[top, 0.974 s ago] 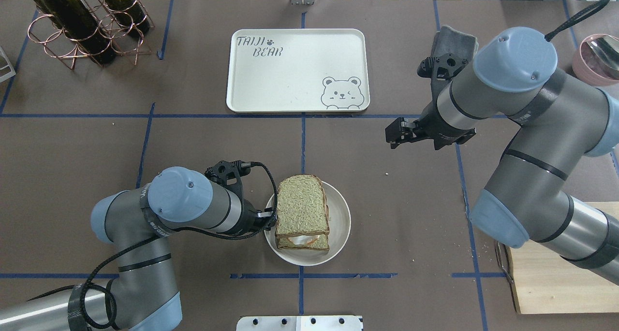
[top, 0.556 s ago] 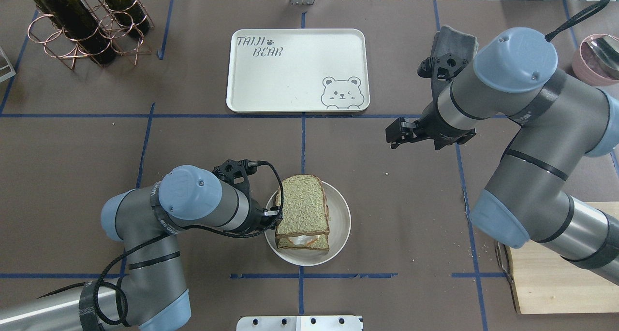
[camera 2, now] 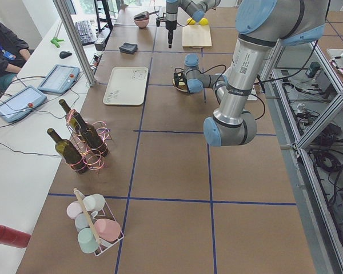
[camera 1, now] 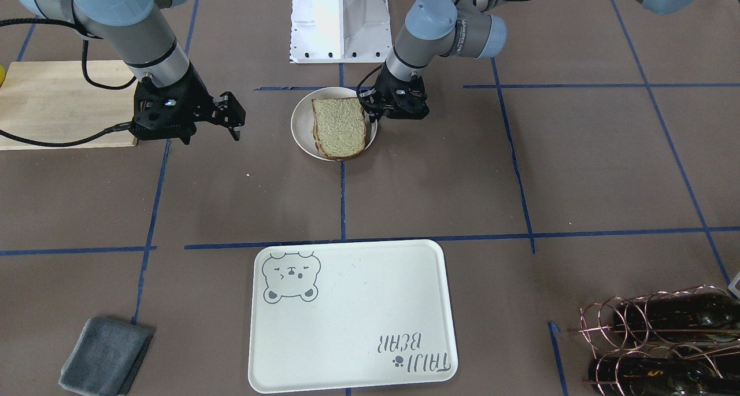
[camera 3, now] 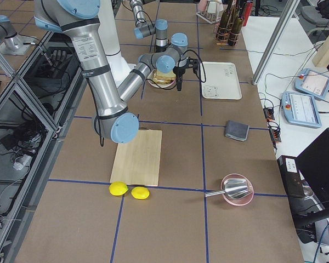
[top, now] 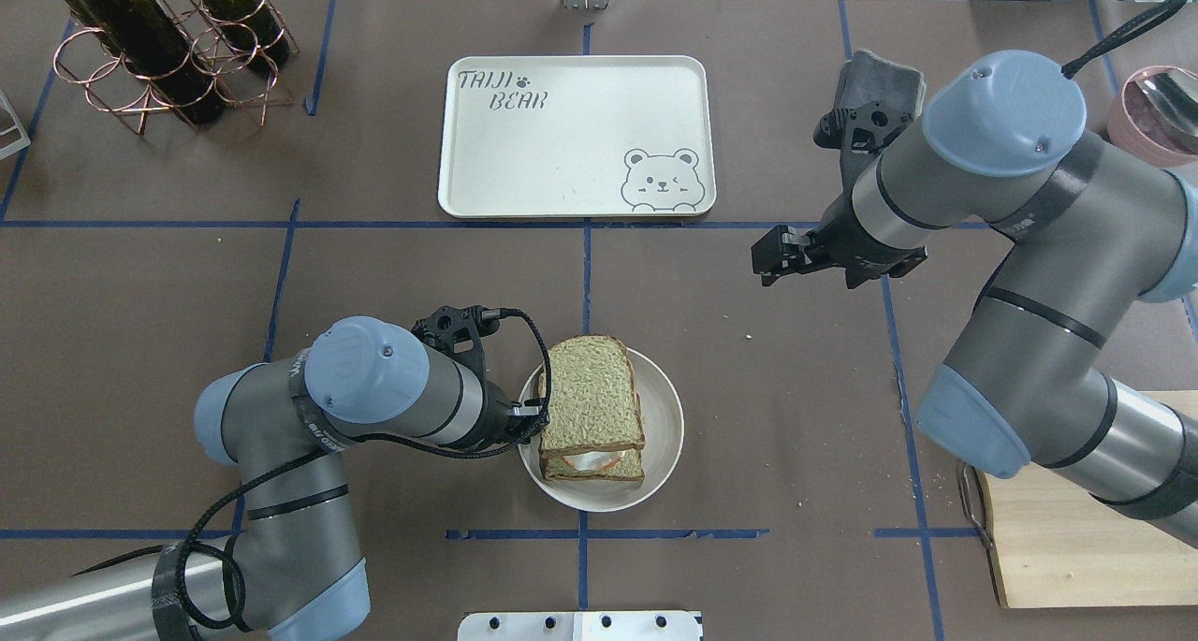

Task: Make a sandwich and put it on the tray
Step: 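Grip the plate rim with the left gripper while the right gripper withdraws, then slide the plate with the left gripper onto the white tray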

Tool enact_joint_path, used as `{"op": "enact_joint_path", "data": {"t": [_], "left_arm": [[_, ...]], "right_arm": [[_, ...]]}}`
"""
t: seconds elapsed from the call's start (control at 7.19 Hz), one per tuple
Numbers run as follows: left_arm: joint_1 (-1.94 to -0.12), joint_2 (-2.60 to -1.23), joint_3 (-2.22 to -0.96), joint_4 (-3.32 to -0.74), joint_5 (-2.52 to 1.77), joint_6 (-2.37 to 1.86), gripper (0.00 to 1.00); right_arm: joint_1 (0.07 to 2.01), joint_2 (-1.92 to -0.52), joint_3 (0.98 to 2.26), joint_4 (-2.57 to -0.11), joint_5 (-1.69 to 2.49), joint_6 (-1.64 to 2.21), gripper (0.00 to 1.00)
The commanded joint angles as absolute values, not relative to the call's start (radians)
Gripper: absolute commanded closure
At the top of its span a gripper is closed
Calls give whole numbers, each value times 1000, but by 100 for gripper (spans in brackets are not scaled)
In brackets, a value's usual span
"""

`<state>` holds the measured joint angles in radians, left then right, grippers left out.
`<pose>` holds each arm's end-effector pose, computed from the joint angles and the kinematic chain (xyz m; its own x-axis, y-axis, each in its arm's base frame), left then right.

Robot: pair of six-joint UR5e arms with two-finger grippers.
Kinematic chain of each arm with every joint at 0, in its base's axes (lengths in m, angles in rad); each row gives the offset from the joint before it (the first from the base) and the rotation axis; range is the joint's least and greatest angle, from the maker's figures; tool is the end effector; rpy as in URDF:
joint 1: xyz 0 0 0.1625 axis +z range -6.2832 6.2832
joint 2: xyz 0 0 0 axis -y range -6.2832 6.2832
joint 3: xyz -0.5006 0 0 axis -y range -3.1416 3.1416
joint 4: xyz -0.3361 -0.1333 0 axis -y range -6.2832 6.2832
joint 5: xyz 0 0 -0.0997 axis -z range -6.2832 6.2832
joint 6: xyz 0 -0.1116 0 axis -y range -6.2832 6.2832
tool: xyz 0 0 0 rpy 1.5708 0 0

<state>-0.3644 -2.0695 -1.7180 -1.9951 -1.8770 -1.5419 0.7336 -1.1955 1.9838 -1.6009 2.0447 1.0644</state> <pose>0.5709 -0.3244 0.3634 0.4509 -0.1425 -0.8811 0.0797 0.9897 -0.1193 -0.3616 -0.4369 0.3935 0.6475 0.0027 0.7620 -0.0556 0.9975 0.0437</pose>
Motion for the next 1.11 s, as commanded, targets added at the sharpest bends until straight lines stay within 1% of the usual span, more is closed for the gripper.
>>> {"op": "enact_joint_path", "data": {"t": [0.0,0.14,0.42,0.7,0.83,0.97], "left_arm": [[-389,-2069,-1747,-2031,-1885,-1551,100],[-390,-2071,-1749,-2036,-1885,-1575,100],[-413,-2072,-1746,-2141,-1885,-1736,100],[-467,-2107,-1730,-2143,-1884,-1837,100],[-524,-2143,-1676,-2143,-1882,-1836,100],[-572,-2226,-1558,-2143,-1882,-1836,100]], "right_arm": [[770,-1279,2023,-1601,2045,995,0],[787,-1308,2023,-1601,2045,948,0],[830,-1383,2025,-1600,2045,814,0],[899,-1445,2025,-1601,2046,668,0],[926,-1468,2022,-1600,2062,622,0],[954,-1489,2023,-1600,2068,574,0]]}}
